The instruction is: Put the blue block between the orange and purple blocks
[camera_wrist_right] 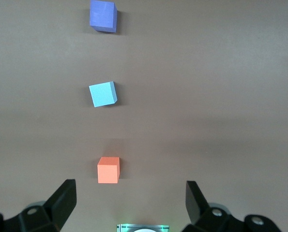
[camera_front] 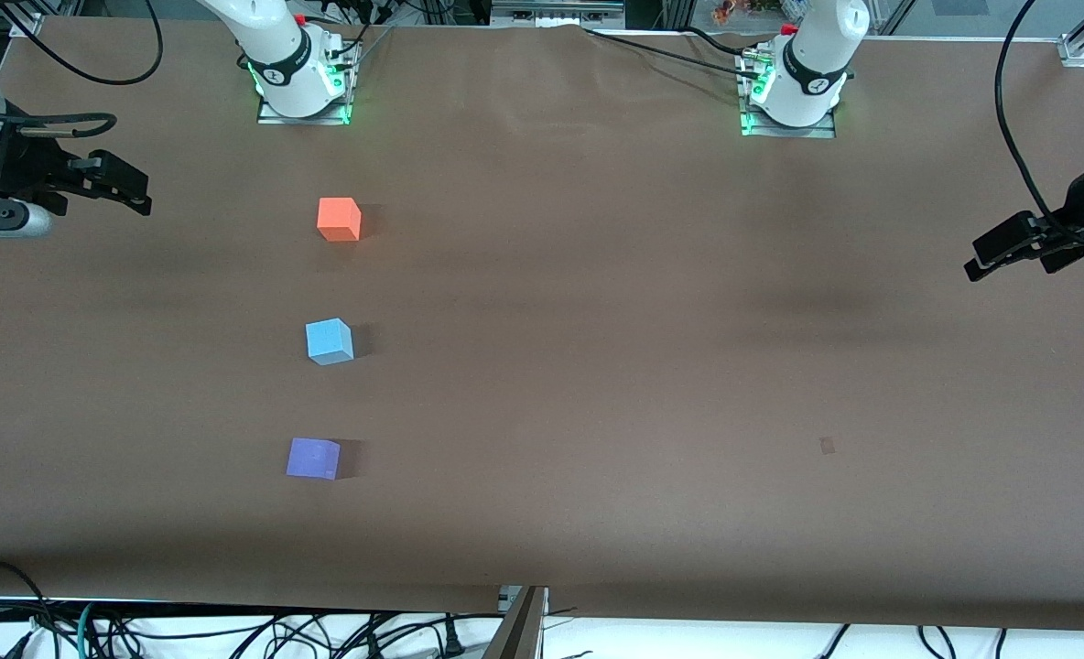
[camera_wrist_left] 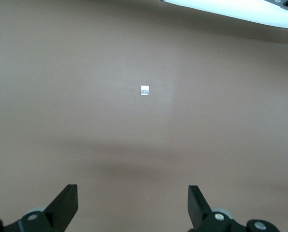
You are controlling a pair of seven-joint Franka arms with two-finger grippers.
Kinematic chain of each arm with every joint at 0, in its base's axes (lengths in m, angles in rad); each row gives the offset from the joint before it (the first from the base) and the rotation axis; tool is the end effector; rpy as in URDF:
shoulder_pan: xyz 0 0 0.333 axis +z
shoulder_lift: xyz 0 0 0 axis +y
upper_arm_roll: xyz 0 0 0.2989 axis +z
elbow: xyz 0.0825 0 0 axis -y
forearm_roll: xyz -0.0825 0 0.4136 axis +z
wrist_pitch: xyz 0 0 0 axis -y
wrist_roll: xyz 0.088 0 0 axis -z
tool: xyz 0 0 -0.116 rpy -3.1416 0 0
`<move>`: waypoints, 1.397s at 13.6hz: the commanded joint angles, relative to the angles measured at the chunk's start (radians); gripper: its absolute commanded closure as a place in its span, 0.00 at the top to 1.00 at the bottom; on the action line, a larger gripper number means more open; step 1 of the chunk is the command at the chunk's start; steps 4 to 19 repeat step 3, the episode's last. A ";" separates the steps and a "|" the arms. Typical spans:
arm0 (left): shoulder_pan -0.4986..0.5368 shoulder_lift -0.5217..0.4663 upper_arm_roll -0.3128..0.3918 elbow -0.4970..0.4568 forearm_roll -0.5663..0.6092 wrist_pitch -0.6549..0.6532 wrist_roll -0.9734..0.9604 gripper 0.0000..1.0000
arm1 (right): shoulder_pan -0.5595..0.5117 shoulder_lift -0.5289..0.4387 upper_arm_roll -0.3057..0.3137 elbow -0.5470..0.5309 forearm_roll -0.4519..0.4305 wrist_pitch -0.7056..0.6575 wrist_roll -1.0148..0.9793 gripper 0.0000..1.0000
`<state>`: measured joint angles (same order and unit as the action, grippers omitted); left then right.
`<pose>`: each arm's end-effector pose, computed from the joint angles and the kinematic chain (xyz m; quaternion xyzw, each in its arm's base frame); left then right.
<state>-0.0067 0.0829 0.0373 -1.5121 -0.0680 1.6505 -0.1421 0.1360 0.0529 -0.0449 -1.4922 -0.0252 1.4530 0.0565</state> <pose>0.6167 0.0106 0.5858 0.9952 0.0878 0.0259 0.0339 0.5843 0.0509 0.5967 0.9987 0.0164 -0.0449 0.0171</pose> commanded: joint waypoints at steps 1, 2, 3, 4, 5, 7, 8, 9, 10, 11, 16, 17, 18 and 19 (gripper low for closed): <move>0.019 0.023 0.007 0.029 -0.004 -0.021 0.019 1.00 | -0.009 -0.004 0.010 -0.005 -0.009 -0.002 -0.015 1.00; 0.022 0.035 0.007 0.033 -0.015 -0.020 0.019 1.00 | -0.009 -0.004 0.010 -0.005 -0.010 0.000 -0.015 1.00; 0.014 0.053 0.006 0.038 -0.015 -0.015 0.019 1.00 | -0.007 -0.004 0.011 -0.005 -0.010 0.000 -0.015 1.00; 0.014 0.053 0.006 0.038 -0.015 -0.015 0.019 1.00 | -0.007 -0.004 0.011 -0.005 -0.010 0.000 -0.015 1.00; 0.014 0.053 0.006 0.038 -0.015 -0.015 0.019 1.00 | -0.007 -0.004 0.011 -0.005 -0.010 0.000 -0.015 1.00; 0.014 0.053 0.006 0.038 -0.015 -0.015 0.019 1.00 | -0.007 -0.004 0.011 -0.005 -0.010 0.000 -0.015 1.00; 0.014 0.053 0.006 0.038 -0.015 -0.015 0.019 1.00 | -0.007 -0.004 0.011 -0.005 -0.010 0.000 -0.015 1.00; 0.014 0.053 0.006 0.038 -0.015 -0.015 0.019 1.00 | -0.007 -0.004 0.011 -0.005 -0.010 0.000 -0.015 1.00; 0.014 0.053 0.006 0.038 -0.015 -0.015 0.019 1.00 | -0.007 -0.004 0.011 -0.005 -0.010 0.000 -0.015 1.00; 0.014 0.053 0.006 0.038 -0.015 -0.015 0.019 1.00 | -0.007 -0.004 0.011 -0.005 -0.010 0.000 -0.015 1.00; 0.014 0.053 0.006 0.038 -0.015 -0.015 0.019 1.00 | -0.007 -0.004 0.011 -0.005 -0.010 0.000 -0.015 1.00; 0.014 0.053 0.006 0.038 -0.015 -0.015 0.019 1.00 | -0.007 -0.004 0.011 -0.005 -0.010 0.000 -0.015 1.00; 0.014 0.053 0.006 0.038 -0.015 -0.015 0.019 1.00 | -0.007 -0.004 0.011 -0.005 -0.010 0.000 -0.015 1.00; 0.014 0.053 0.006 0.038 -0.015 -0.015 0.019 1.00 | -0.007 -0.004 0.011 -0.005 -0.010 0.000 -0.015 1.00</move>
